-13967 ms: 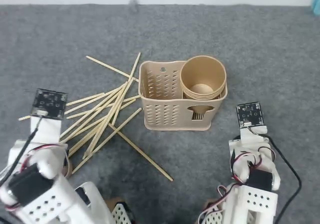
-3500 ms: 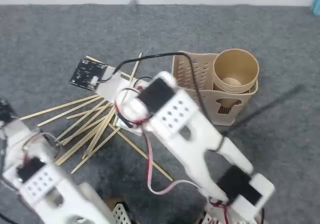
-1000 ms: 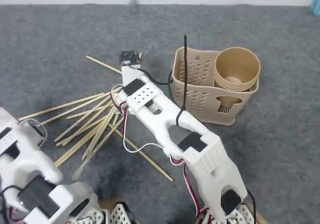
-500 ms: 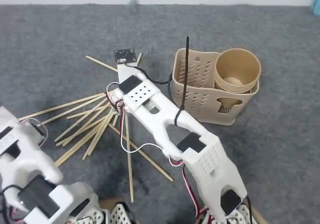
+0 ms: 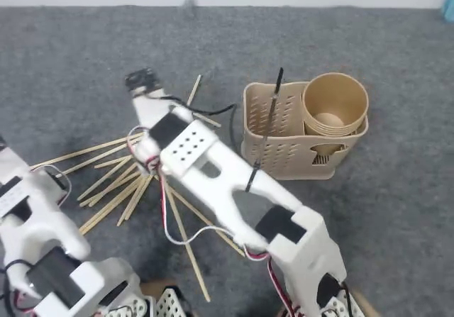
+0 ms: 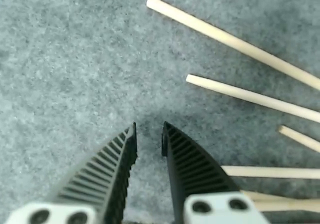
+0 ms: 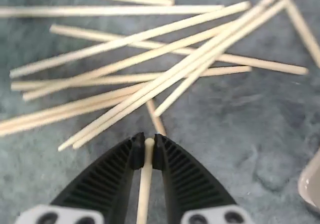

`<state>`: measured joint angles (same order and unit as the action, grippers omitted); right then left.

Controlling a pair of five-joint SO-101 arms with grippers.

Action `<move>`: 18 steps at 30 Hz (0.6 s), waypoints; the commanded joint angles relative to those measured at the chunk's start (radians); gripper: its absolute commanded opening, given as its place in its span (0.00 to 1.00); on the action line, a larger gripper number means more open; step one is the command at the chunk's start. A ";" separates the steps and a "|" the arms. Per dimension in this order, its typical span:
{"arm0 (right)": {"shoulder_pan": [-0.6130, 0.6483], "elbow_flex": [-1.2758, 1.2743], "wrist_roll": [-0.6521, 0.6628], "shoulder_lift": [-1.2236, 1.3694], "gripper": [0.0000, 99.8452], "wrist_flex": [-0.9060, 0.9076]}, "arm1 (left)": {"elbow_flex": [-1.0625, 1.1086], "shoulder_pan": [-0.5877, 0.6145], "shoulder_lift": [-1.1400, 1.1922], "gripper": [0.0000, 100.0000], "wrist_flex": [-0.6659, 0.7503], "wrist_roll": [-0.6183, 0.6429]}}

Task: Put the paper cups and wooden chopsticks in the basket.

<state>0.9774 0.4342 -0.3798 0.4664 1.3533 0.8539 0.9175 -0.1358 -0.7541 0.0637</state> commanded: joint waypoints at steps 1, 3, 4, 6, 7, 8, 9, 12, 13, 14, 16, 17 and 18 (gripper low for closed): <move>0.045 0.052 0.095 -0.102 0.01 0.007 | -0.035 -0.011 -0.011 0.08 -0.003 0.003; 0.067 0.055 0.143 -0.130 0.01 0.008 | -0.033 -0.012 -0.011 0.08 -0.003 0.003; 0.073 0.055 0.161 -0.154 0.01 0.012 | -0.033 -0.012 -0.012 0.08 -0.003 0.003; 0.082 0.055 0.204 -0.211 0.01 0.016 | -0.033 -0.021 -0.012 0.08 -0.003 0.003; 0.085 0.055 0.236 -0.245 0.01 0.018 | -0.033 -0.026 -0.012 0.08 -0.005 0.003; 0.090 0.055 0.275 -0.280 0.01 0.019 | -0.033 -0.026 -0.012 0.08 -0.005 0.003; 0.102 0.055 0.325 -0.315 0.01 0.015 | -0.033 -0.026 -0.012 0.08 -0.005 0.003; 0.142 0.066 0.485 -0.426 0.01 0.001 | -0.033 -0.026 -0.012 0.08 -0.005 0.002; 0.154 0.068 0.523 -0.467 0.01 -0.012 | -0.033 -0.026 -0.012 0.08 -0.005 0.002; 0.160 0.071 0.552 -0.513 0.01 -0.024 | -0.033 -0.026 -0.012 0.08 -0.005 0.002; 0.165 0.071 0.588 -0.607 0.01 -0.053 | -0.033 -0.026 -0.014 0.08 -0.005 0.002; 0.165 0.071 0.601 -0.654 0.01 -0.064 | -0.033 -0.026 -0.014 0.08 -0.005 0.002; 0.162 0.071 0.609 -0.700 0.01 -0.074 | -0.033 -0.026 -0.014 0.08 -0.005 0.002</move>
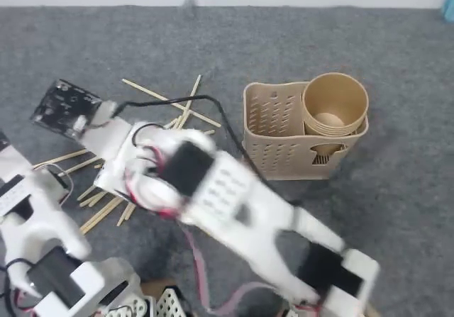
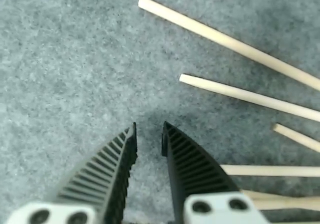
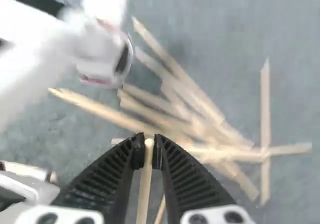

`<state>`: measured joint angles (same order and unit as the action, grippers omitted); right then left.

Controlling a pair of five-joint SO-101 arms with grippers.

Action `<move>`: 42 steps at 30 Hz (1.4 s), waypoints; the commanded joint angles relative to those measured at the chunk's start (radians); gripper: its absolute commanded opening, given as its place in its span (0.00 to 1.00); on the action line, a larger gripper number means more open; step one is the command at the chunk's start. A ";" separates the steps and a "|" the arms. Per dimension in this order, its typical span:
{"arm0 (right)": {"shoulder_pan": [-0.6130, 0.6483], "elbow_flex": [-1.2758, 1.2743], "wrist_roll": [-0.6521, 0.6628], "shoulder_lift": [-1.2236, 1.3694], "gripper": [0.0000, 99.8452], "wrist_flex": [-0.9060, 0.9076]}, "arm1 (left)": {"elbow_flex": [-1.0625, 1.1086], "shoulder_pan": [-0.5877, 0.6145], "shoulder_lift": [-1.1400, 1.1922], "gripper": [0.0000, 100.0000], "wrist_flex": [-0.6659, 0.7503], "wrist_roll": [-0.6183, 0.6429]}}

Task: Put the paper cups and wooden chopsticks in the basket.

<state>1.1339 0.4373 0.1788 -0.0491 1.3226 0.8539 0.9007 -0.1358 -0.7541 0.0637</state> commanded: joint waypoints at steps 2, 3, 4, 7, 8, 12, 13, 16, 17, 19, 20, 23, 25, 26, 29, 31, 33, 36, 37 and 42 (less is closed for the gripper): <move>-0.013 0.068 0.072 -0.271 0.01 -0.056 | -0.033 -0.009 -0.014 0.08 -0.005 0.002; -0.028 0.068 0.087 -0.312 0.01 -0.058 | -0.033 -0.009 -0.014 0.08 -0.005 0.002; -0.041 0.068 0.106 -0.352 0.01 -0.051 | -0.033 -0.009 -0.014 0.08 -0.005 0.002; -0.073 0.061 0.155 -0.452 0.01 -0.054 | -0.033 -0.009 -0.014 0.08 -0.005 0.002; -0.085 0.061 0.170 -0.475 0.01 -0.064 | -0.033 -0.009 -0.014 0.08 -0.005 0.002; -0.119 0.063 0.232 -0.545 0.01 -0.117 | -0.033 -0.009 -0.014 0.08 -0.005 0.002; -0.145 0.061 0.232 -0.565 0.01 -0.108 | -0.033 -0.009 -0.014 0.08 -0.005 0.002; -0.228 0.051 0.170 -0.599 0.01 -0.087 | -0.033 -0.009 -0.014 0.08 -0.005 0.002; -0.240 0.037 0.132 -0.611 0.01 -0.097 | -0.033 -0.009 -0.014 0.08 -0.005 0.002; -0.249 0.015 0.071 -0.634 0.01 -0.124 | -0.033 -0.009 -0.014 0.08 -0.005 0.002; -0.251 0.000 0.049 -0.651 0.01 -0.133 | -0.033 -0.009 -0.014 0.08 -0.005 0.002; -0.251 -0.086 0.029 -0.710 0.01 -0.211 | -0.033 -0.009 -0.014 0.08 -0.005 0.002; -0.252 -0.164 0.032 -0.753 0.01 -0.280 | -0.033 -0.009 -0.014 0.08 -0.005 0.002; -0.254 -0.215 0.034 -0.774 0.01 -0.328 | -0.033 -0.009 -0.014 0.08 -0.005 0.002; -0.323 -0.374 0.029 -0.835 0.01 -0.493 | -0.033 -0.009 -0.014 0.08 -0.005 -0.029; -0.381 -0.477 0.026 -0.872 0.01 -0.627 | -0.031 -0.009 -0.014 0.08 -0.005 -0.041; -0.435 -0.565 0.026 -0.900 0.01 -0.748 | -0.031 -0.009 -0.014 0.08 -0.005 -0.043; -0.492 -0.652 0.026 -0.914 0.01 -0.885 | -0.031 -0.009 -0.014 0.08 -0.005 -0.043; -0.506 -0.667 0.026 -0.914 0.01 -0.914 | -0.031 -0.009 -0.014 0.08 -0.005 -0.043; -0.567 -0.692 0.026 -0.898 0.01 -0.958 | -0.031 -0.009 -0.014 0.08 -0.005 -0.043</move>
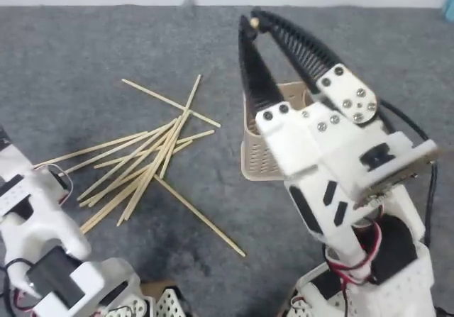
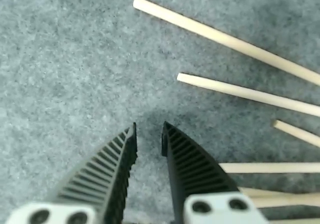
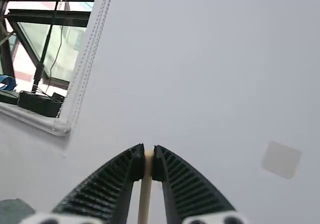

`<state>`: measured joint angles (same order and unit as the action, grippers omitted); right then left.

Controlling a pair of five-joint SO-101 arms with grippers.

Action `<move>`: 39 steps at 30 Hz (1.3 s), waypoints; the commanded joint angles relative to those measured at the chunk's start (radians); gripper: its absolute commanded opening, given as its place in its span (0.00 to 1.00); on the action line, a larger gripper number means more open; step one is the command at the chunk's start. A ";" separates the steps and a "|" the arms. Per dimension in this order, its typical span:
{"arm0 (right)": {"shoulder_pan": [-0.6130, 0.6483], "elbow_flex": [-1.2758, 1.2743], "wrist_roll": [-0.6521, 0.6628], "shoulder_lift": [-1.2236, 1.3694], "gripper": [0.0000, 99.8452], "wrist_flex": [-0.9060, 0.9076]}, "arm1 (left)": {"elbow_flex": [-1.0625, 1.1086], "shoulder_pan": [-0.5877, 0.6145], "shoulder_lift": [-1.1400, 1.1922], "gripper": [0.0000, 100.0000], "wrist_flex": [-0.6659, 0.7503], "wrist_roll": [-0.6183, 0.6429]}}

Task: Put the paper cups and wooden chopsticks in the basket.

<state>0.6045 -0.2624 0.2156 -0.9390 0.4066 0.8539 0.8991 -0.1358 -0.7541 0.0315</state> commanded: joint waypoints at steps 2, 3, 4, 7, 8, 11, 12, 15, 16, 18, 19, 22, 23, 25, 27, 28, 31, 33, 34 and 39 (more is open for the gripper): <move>-0.053 0.006 -0.011 0.008 0.01 -0.039 | -0.031 -0.008 -0.014 0.08 -0.005 -0.012; -0.053 0.006 -0.011 0.016 0.01 -0.039 | -0.031 -0.008 -0.012 0.08 -0.005 -0.012; -0.053 0.005 -0.011 0.024 0.01 -0.039 | -0.031 -0.008 -0.012 0.08 -0.005 -0.012; -0.053 0.003 -0.011 0.044 0.01 -0.035 | -0.031 -0.009 -0.012 0.08 -0.005 -0.012; -0.053 0.000 -0.011 0.050 0.01 -0.035 | -0.031 -0.009 -0.011 0.08 -0.005 -0.012; -0.054 -0.038 -0.011 0.062 0.01 -0.047 | -0.031 -0.015 -0.011 0.08 -0.005 -0.012; -0.054 -0.040 -0.011 0.064 0.01 -0.047 | -0.031 -0.026 -0.011 0.08 -0.005 -0.012; -0.041 -0.071 -0.035 0.065 0.01 -0.033 | -0.031 -0.037 -0.009 0.08 -0.005 -0.014; -0.030 -0.098 -0.060 0.065 0.01 -0.041 | -0.031 -0.037 -0.009 0.08 -0.005 -0.014; -0.035 -0.141 -0.072 0.064 0.01 -0.071 | -0.031 -0.035 -0.009 0.08 -0.005 -0.014; -0.051 -0.155 -0.068 0.064 0.01 -0.093 | -0.031 -0.035 -0.009 0.08 -0.005 -0.014; -0.068 -0.187 -0.120 0.064 0.01 -0.127 | -0.031 -0.035 -0.009 0.08 -0.005 -0.014; -0.067 -0.204 -0.153 0.059 0.01 -0.127 | -0.031 -0.035 -0.009 0.08 -0.005 -0.014; -0.053 -0.252 -0.196 0.054 0.01 -0.127 | -0.028 -0.035 -0.012 0.08 -0.005 -0.014; -0.067 -0.313 -0.201 0.053 0.01 -0.125 | -0.022 -0.035 -0.015 0.08 -0.003 -0.014; -0.090 -0.362 -0.206 0.048 0.01 -0.125 | -0.022 -0.035 -0.015 0.08 -0.003 -0.014; -0.096 -0.514 -0.256 0.044 0.01 -0.162 | -0.022 -0.037 -0.015 0.08 -0.003 -0.014; -0.076 -0.591 -0.265 0.033 0.01 -0.217 | -0.022 -0.038 -0.015 0.08 -0.003 -0.014; -0.068 -0.615 -0.267 0.030 0.01 -0.234 | -0.022 -0.037 -0.015 0.08 -0.003 -0.014; -0.054 -0.667 -0.301 -0.008 0.01 -0.217 | -0.022 -0.034 -0.015 0.08 -0.002 -0.014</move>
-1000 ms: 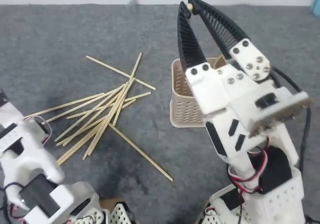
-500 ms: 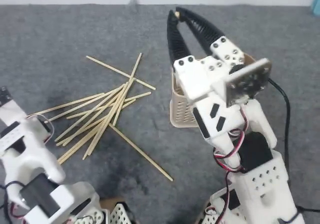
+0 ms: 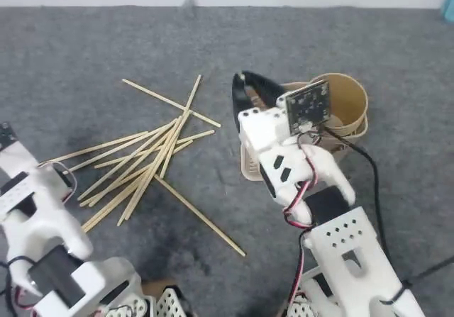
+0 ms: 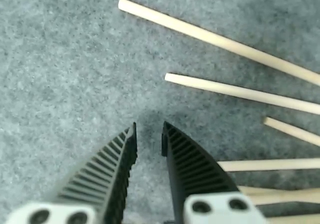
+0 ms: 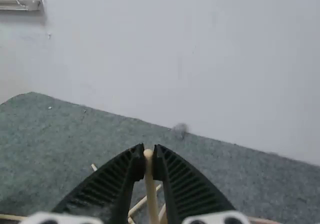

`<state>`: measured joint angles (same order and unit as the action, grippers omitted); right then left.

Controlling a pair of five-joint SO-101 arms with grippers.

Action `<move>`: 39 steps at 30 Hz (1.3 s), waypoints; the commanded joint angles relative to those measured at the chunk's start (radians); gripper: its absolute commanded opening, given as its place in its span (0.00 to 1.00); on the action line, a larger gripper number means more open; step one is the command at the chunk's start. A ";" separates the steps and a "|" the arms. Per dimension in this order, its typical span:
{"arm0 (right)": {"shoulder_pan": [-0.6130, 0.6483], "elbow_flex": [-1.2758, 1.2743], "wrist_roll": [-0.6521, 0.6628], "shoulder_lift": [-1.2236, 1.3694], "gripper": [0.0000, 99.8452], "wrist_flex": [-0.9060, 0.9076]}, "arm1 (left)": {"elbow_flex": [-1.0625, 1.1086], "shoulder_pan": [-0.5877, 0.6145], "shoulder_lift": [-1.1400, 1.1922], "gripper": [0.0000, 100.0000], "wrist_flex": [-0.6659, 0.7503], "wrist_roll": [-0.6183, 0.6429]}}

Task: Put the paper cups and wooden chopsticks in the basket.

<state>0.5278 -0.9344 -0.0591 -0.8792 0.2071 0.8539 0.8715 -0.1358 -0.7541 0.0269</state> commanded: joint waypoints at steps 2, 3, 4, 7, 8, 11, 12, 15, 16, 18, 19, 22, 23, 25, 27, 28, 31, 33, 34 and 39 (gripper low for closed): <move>0.033 0.003 -0.021 -0.085 0.07 0.008 | -0.022 -0.006 -0.015 0.08 -0.002 -0.009; 0.035 0.003 -0.021 -0.094 0.10 0.028 | -0.022 -0.006 -0.015 0.08 -0.002 -0.009; 0.035 0.003 -0.021 -0.104 0.13 0.041 | -0.022 -0.006 -0.015 0.08 -0.002 -0.009; 0.036 0.003 -0.026 -0.143 0.17 0.059 | -0.022 -0.006 -0.015 0.08 -0.002 -0.009; 0.036 0.002 -0.026 -0.165 0.16 0.059 | -0.022 -0.006 -0.015 0.08 -0.002 -0.009; 0.036 0.003 -0.026 -0.259 0.16 0.061 | -0.022 -0.006 -0.015 0.08 -0.002 -0.009; 0.035 0.008 -0.026 -0.302 0.16 0.070 | -0.022 -0.006 -0.015 0.08 -0.002 -0.009; 0.036 0.052 -0.026 -0.467 0.16 0.193 | -0.022 -0.006 -0.015 0.08 -0.002 -0.009; 0.045 0.069 -0.028 -0.519 0.16 0.246 | -0.022 -0.006 -0.015 0.08 -0.002 -0.009; 0.122 0.100 -0.020 -0.601 0.16 0.320 | -0.022 -0.006 -0.015 0.08 -0.002 -0.009; 0.159 0.114 -0.018 -0.625 0.16 0.351 | -0.022 -0.006 -0.015 0.08 -0.002 -0.009; 0.251 0.141 -0.023 -0.634 0.16 0.421 | -0.022 -0.006 -0.015 0.08 -0.002 -0.009; 0.285 0.141 -0.025 -0.624 0.16 0.433 | -0.022 -0.006 -0.015 0.08 -0.002 -0.009; 0.357 0.138 -0.026 -0.578 0.16 0.444 | -0.022 -0.006 -0.015 0.08 -0.002 -0.009; 0.423 0.120 -0.026 -0.504 0.16 0.446 | -0.024 0.002 -0.015 0.08 -0.002 -0.006; 0.450 0.110 -0.020 -0.460 0.16 0.447 | -0.024 0.014 -0.015 0.08 -0.002 -0.003; 0.501 0.107 -0.018 -0.298 0.16 0.449 | -0.025 0.026 -0.015 0.08 0.000 0.000; 0.507 0.115 -0.023 -0.188 0.16 0.437 | -0.027 0.029 -0.015 0.08 0.000 0.000; 0.509 0.120 -0.028 -0.136 0.16 0.414 | -0.031 0.031 -0.015 0.08 0.000 0.000; 0.504 0.126 -0.150 0.111 0.16 0.217 | -0.039 0.044 -0.012 0.08 0.000 0.064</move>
<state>1.0265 -0.8485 -0.1143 -0.8884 0.5447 0.8539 0.9022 -0.1343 -0.7541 0.0499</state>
